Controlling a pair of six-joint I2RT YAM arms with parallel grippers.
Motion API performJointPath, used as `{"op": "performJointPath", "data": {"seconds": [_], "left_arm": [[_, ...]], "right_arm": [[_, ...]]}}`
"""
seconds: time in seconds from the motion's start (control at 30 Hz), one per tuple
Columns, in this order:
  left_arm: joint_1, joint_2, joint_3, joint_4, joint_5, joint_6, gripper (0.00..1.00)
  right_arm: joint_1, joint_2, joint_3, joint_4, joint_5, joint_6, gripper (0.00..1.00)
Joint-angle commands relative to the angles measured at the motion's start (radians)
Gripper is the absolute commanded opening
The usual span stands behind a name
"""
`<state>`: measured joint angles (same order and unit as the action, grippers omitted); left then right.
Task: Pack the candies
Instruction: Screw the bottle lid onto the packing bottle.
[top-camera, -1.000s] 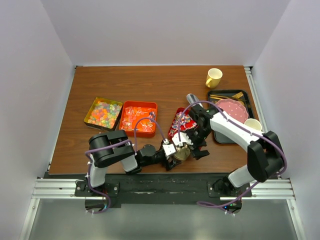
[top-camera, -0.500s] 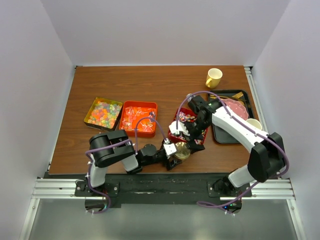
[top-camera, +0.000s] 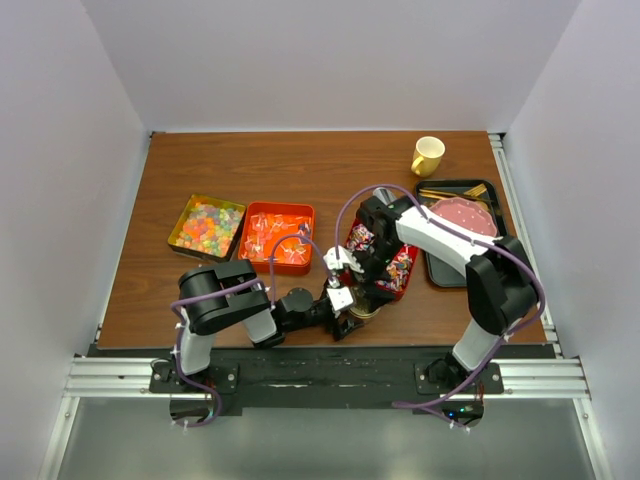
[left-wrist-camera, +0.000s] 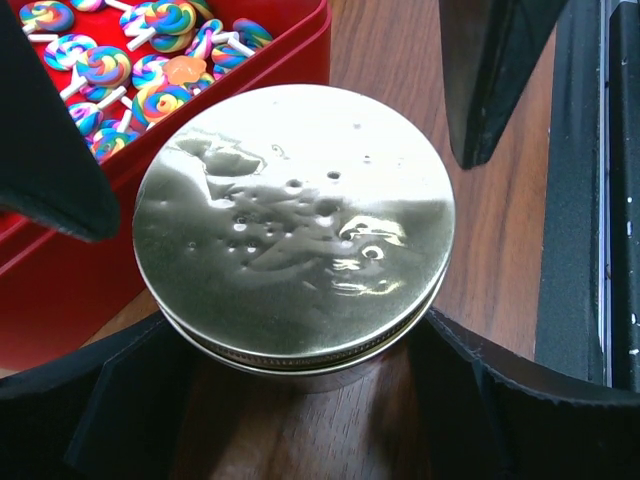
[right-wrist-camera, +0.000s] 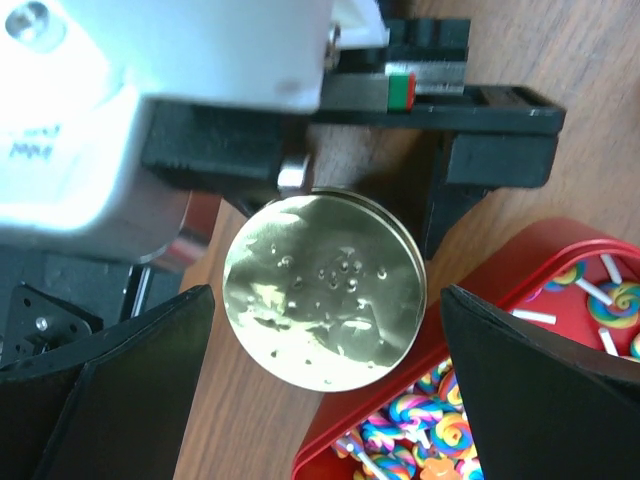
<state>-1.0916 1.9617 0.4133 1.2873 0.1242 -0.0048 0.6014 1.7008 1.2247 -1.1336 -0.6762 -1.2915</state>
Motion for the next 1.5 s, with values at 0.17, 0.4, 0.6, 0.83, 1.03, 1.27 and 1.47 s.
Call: {"op": "performJointPath", "data": {"seconds": [0.17, 0.4, 0.6, 0.83, 1.03, 1.27, 1.47], "left_arm": [[0.009, 0.065, -0.033, -0.287, -0.055, 0.025, 0.00], [0.016, 0.066, -0.033, -0.289, -0.067, 0.014, 0.00], [0.021, 0.069, -0.031, -0.289, -0.066, 0.012, 0.00], [0.024, 0.069, -0.033, -0.289, -0.066, 0.012, 0.00], [0.024, 0.074, -0.031, -0.289, -0.069, 0.011, 0.00], [0.024, 0.066, -0.013, -0.329, -0.022, 0.015, 0.48], [0.002, -0.041, -0.082, -0.316, 0.017, 0.025, 1.00]], "right_arm": [[0.005, -0.101, -0.082, -0.028, 0.029, -0.034, 0.99], [0.001, -0.153, -0.148, -0.029, 0.070, -0.015, 0.99], [0.003, -0.204, -0.203, -0.003, 0.093, 0.015, 0.99], [0.001, -0.251, -0.244, 0.009, 0.083, 0.061, 0.99], [0.003, -0.286, -0.270, -0.002, 0.063, 0.086, 0.99], [0.003, -0.316, -0.301, 0.043, 0.098, 0.167, 0.99], [0.005, -0.296, -0.249, 0.164, 0.153, 0.284, 0.99]]}}
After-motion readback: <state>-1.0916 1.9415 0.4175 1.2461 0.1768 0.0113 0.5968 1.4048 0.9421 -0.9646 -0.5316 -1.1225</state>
